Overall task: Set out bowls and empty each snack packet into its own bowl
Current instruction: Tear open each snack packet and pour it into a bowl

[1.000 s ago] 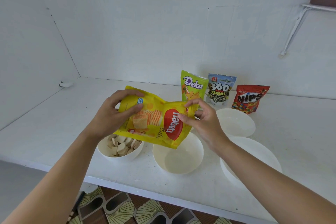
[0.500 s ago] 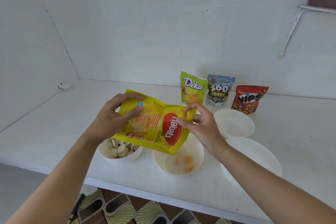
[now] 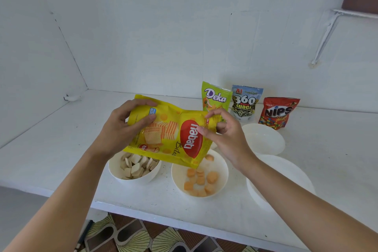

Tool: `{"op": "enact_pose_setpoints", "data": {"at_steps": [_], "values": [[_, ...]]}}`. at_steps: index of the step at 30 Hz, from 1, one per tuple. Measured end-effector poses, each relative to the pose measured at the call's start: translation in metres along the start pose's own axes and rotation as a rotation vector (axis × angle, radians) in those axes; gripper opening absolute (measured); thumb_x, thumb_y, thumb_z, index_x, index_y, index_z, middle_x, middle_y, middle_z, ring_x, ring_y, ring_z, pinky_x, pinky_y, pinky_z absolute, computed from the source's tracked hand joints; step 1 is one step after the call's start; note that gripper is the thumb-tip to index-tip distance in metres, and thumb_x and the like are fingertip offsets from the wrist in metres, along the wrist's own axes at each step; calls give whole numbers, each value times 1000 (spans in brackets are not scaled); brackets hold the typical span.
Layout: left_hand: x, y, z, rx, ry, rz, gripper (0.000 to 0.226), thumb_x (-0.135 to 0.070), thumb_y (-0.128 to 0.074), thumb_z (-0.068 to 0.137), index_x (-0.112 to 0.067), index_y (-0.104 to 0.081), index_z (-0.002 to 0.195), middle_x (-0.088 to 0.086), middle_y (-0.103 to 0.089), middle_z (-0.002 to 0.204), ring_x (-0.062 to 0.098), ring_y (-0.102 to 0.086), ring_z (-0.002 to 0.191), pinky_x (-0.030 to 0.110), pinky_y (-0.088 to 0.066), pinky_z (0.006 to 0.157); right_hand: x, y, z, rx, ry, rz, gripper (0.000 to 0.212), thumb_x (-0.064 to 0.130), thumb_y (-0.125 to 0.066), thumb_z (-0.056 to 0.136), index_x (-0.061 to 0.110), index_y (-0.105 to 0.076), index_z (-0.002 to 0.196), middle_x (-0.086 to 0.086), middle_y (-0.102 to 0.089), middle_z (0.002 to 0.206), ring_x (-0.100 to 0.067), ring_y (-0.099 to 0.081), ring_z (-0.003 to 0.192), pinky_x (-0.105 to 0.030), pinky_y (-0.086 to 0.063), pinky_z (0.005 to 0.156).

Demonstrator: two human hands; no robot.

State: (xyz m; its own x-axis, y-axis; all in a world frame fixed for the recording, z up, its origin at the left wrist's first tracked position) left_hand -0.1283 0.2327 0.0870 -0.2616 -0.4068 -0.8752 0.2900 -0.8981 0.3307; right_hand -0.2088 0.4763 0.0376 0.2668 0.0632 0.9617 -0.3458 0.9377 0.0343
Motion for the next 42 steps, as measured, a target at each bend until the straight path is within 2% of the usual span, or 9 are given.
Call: {"op": "enact_pose_setpoints", "data": {"at_steps": [12,19,23,26,28,30,33,35,42], "values": [[6,-6,-6,19,47,0,26,-21,-70,90,-25,-71,116,0,-66,121,22,-69,105,42,-61,81,-13,-2,-8,23,-33,-2,28,18,-76,86,15,-55,104,-20,-74,87,-27,-74,87,-61,-57,78],[-19,4,1,-13,-19,-4,23,-16,-70,90,-23,-72,113,-1,-69,115,14,-71,98,22,-58,72,1,-2,-2,0,4,55,29,18,-77,84,14,-55,103,-35,-66,87,-36,-73,89,-68,-53,77],[-36,6,6,-16,-71,17,24,-18,-72,88,-22,-73,111,2,-68,115,15,-69,99,23,-58,74,7,-3,-2,-25,12,77,28,18,-77,84,15,-56,102,-40,-63,91,-38,-71,90,-69,-51,77],[-39,2,7,1,-80,75,24,-25,-74,86,-26,-74,109,4,-66,111,19,-67,100,33,-60,77,-3,-5,-4,-15,-22,74,28,19,-77,85,16,-55,101,-37,-65,91,-36,-72,89,-70,-51,78],[-34,-3,7,25,-56,94,22,-25,-75,86,-28,-74,109,3,-66,111,20,-68,99,39,-61,79,-13,-6,-7,4,-54,53,28,23,-77,85,18,-54,100,-37,-65,90,-36,-72,88,-64,-55,78],[-25,-8,4,45,-28,103,22,-24,-75,87,-28,-74,109,2,-66,111,19,-68,98,43,-60,83,-25,-7,-12,22,-98,25,30,27,-77,85,19,-53,101,-33,-65,81,-38,-71,86,-47,-56,73],[-14,-12,1,53,-13,173,23,-29,-76,87,-34,-75,109,-1,-65,109,23,-64,104,50,-54,92,-42,-13,-21,58,-184,19,32,27,-74,88,14,-51,105,4,-63,55,-18,-71,76,-26,-51,65],[-11,-11,0,46,-3,195,22,-31,-77,86,-37,-75,107,-5,-65,104,23,-62,103,51,-52,92,-50,-16,-24,69,-218,34,31,27,-73,89,14,-50,106,10,-60,52,-14,-70,77,-23,-51,65],[-24,-5,4,2,1,128,19,-26,-76,88,-33,-77,105,-2,-68,108,17,-68,100,45,-60,85,-31,-15,-18,19,-166,33,28,27,-74,88,19,-52,103,-26,-69,89,-25,-74,90,-46,-58,80]]}}
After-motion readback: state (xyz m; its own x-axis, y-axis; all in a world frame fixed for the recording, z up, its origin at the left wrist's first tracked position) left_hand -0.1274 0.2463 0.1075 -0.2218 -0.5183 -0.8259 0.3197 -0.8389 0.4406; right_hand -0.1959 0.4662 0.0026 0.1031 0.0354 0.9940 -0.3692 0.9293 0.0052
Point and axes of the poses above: each hand's wrist, its own z-axis towards the middle knuckle, its own y-axis out of the back of the hand, x = y × z, the point moved 9 cm from there along z, towards the middle knuckle
